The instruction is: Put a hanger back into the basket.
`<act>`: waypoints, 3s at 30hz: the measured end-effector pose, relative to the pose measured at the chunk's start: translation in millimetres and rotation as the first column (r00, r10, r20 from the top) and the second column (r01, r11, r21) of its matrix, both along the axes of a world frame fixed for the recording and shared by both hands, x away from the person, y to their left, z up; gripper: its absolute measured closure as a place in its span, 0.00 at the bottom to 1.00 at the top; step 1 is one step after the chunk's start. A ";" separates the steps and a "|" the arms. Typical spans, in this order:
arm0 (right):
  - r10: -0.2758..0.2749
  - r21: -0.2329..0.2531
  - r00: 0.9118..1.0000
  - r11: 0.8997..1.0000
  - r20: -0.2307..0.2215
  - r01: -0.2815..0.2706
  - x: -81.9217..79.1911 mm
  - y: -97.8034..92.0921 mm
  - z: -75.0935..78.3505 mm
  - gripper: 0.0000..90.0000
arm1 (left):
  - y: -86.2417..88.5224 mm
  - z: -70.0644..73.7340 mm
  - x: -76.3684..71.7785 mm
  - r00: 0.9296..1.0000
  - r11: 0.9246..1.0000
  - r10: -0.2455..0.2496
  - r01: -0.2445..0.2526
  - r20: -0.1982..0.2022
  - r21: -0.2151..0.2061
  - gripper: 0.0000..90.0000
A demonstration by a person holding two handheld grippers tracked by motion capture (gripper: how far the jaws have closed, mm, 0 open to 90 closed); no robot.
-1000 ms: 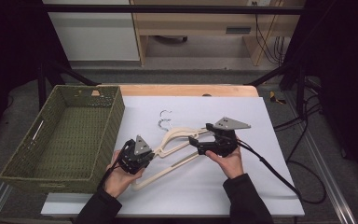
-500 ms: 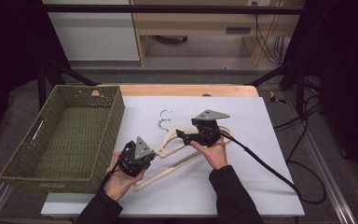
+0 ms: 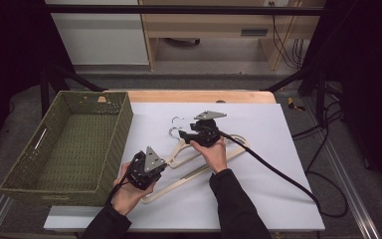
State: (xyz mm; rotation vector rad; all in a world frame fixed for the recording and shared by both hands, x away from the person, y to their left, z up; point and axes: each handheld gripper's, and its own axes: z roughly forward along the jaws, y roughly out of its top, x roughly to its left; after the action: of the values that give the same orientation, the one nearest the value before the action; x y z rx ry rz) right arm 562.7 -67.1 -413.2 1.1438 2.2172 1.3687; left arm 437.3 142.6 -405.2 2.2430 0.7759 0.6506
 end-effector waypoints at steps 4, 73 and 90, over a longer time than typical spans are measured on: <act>-0.011 -0.013 1.000 1.000 -0.017 0.010 8.8 2.7 -6.0 0.60 | -0.2 0.1 -0.6 1.000 1.000 0.004 -0.004 0.003 -0.003 0.88; 0.092 0.010 0.989 0.996 0.116 -0.094 -45.5 -8.9 6.3 0.99 | -28.7 -22.9 57.4 0.953 0.956 -0.121 0.036 -0.278 -0.293 0.61; 0.129 -0.013 0.978 0.992 0.163 -0.128 -79.8 -28.8 28.2 0.97 | -37.4 -10.1 31.0 0.956 0.930 -0.154 0.054 -0.250 -0.364 0.95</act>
State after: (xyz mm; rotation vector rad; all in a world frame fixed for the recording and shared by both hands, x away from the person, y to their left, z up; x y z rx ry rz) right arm 482.9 -95.9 -384.9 0.8664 2.2063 1.4538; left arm 468.3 105.2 -415.3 2.0414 0.8254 0.1292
